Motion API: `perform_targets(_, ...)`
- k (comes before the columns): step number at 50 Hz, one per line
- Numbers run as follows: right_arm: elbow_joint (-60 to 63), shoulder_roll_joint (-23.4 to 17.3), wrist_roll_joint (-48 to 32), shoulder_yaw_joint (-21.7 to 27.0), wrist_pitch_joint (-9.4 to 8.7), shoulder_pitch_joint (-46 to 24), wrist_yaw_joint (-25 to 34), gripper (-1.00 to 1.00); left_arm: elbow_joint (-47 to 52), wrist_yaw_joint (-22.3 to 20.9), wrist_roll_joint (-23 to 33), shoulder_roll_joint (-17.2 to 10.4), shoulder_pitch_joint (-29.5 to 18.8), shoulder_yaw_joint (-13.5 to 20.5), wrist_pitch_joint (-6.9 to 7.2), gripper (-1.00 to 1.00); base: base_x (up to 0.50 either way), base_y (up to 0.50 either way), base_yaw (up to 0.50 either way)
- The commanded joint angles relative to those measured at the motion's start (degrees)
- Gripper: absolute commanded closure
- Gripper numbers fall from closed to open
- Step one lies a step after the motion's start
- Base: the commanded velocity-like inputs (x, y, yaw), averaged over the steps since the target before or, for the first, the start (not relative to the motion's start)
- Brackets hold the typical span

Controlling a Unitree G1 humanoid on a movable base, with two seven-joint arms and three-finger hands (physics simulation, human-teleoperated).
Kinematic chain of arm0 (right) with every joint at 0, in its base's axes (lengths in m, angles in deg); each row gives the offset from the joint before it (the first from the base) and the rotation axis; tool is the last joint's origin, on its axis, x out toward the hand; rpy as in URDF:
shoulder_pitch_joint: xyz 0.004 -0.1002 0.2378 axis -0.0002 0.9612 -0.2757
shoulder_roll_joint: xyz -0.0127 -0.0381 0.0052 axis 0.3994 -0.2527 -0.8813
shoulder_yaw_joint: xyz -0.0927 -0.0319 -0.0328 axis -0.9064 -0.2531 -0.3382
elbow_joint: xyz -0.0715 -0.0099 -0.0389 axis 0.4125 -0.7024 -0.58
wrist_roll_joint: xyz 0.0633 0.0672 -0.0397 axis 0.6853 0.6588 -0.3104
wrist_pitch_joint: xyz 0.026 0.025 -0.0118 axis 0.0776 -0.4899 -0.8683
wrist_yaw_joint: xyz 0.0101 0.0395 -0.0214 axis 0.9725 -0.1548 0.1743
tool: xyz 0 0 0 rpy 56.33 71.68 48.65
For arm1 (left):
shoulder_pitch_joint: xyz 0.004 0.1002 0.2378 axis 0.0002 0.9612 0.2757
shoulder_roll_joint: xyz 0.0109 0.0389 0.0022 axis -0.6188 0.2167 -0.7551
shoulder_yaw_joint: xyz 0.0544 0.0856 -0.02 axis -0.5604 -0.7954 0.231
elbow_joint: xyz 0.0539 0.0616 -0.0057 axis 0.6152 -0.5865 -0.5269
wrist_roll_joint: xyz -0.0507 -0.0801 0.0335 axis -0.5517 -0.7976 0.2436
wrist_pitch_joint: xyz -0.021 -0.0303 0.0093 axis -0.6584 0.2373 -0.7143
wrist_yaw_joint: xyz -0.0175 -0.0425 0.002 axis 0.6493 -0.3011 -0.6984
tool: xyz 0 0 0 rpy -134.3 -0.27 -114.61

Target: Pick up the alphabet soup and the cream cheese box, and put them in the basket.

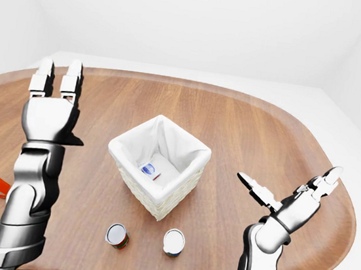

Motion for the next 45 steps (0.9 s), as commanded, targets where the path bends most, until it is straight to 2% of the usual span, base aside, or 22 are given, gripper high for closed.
perform_targets(1, -0.35, -0.03, -0.07, -0.06, 0.36, 0.02, 0.0, -1.0, 6.54, -4.44, -7.88, -2.15, 3.67, 4.35, 0.0, -1.0, 0.0, 0.0, 0.0)
perform_targets(7, -0.84, -0.15, -0.05, -0.07, 0.38, -0.3, 0.0, -1.0, 10.16, -5.31, -10.14, -3.13, 6.12, 7.24, 0.0, -1.0, 0.0, 0.0, 0.0)
perform_targets(15, -0.52, -0.1, -0.2, -0.2, 0.09, -0.24, 0.0, -1.0, 11.86, -7.1, -12.67, -5.24, 6.48, 10.44, 0.0, -1.0, 0.0, 0.0, 0.0)
perform_targets(36, -0.98, -0.16, -0.58, -0.25, 0.59, -0.33, 0.0, -1.0, 13.7, -9.98, -16.51, -9.52, 6.48, 15.76, 0.0, -1.0, 0.0, 0.0, 0.0)
perform_targets(39, -0.85, -0.16, -0.5, -0.23, 0.54, -0.29, 0.0, -1.0, 14.18, -10.4, -18.02, -10.36, 6.8, 17.53, 0.0, -1.0, 0.0, 0.0, 0.0)
perform_targets(45, -1.21, -0.21, -1.48, -0.42, 0.64, -0.28, 0.0, -1.0, 14.54, -10.32, -18.26, -10.38, 7.36, 17.73, 0.0, -1.0, 0.0, 0.0, 0.0)
